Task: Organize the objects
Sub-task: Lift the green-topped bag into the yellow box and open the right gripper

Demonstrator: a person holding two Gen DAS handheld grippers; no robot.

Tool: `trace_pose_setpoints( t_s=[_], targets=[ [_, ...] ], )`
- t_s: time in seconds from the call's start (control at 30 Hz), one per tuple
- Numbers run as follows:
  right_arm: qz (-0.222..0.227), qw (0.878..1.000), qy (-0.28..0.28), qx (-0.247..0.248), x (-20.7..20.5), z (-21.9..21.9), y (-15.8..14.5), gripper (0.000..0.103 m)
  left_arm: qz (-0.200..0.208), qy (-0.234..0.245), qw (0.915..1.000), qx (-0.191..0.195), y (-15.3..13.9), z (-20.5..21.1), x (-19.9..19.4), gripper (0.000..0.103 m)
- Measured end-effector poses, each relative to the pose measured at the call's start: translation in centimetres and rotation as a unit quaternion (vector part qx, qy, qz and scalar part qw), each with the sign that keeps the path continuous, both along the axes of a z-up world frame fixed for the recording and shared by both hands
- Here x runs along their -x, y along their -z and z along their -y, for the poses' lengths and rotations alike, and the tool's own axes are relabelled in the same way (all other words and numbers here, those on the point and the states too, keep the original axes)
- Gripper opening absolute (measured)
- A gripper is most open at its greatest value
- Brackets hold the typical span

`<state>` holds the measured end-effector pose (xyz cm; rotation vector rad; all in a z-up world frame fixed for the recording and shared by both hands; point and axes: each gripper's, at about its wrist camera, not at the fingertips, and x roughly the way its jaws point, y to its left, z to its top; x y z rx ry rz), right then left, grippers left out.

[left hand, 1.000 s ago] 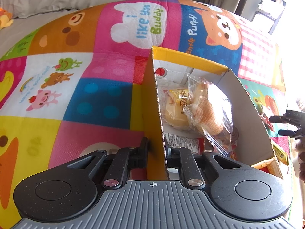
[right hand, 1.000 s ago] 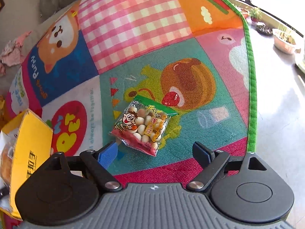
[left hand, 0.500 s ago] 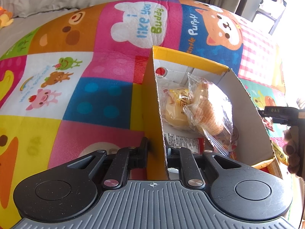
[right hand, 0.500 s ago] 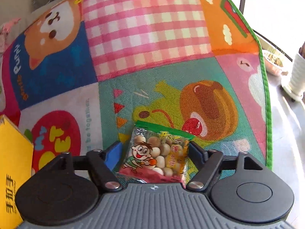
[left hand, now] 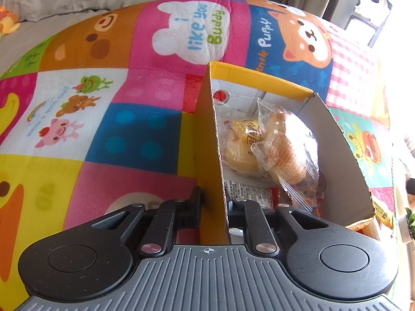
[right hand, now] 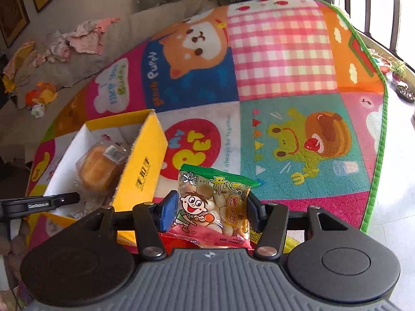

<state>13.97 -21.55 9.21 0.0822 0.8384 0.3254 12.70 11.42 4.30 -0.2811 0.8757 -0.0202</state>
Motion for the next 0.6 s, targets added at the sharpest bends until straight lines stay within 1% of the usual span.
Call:
trace_pose_setpoints(
  t_s=[0.07,0.13,0.2,0.3,0.37,0.43,0.5,0.6],
  targets=[
    [0.007,1.000,-0.019,-0.014,1.4,0.2,-1.3,0.054,0.000,0.000,1.0000,0.001,0.0,0.0,0.0,0.016],
    [0.014,0.998,-0.050,-0.021,2.9,0.1,-2.2,0.054,0.001,-0.002,1.0000,0.003,0.0,-0.1,0.0,0.016],
    [0.024,0.997,-0.075,-0.015,4.4,-0.5,-2.4,0.054,0.001,-0.002,1.0000,0.003,0.0,-0.1,0.0,0.016],
    [0.020,0.994,-0.108,-0.002,6.3,-1.9,-2.0,0.054,0.000,0.000,1.0000,0.001,0.0,-0.1,0.1,0.016],
    [0.027,0.991,-0.127,0.009,7.4,-2.8,-2.1,0.054,0.000,0.001,1.0000,0.000,0.0,-0.1,0.2,0.016],
    [0.044,0.989,-0.139,0.012,8.2,-3.3,-2.9,0.054,-0.001,0.000,1.0000,0.001,0.0,-0.1,0.2,0.016],
    [0.060,0.987,-0.146,0.004,8.5,-3.5,-4.0,0.054,-0.001,0.000,1.0000,-0.001,0.0,0.0,0.2,0.016],
    [0.078,0.987,-0.143,-0.007,8.3,-3.8,-5.6,0.054,0.000,0.000,1.0000,-0.002,0.0,0.1,0.3,0.016]
  ],
)
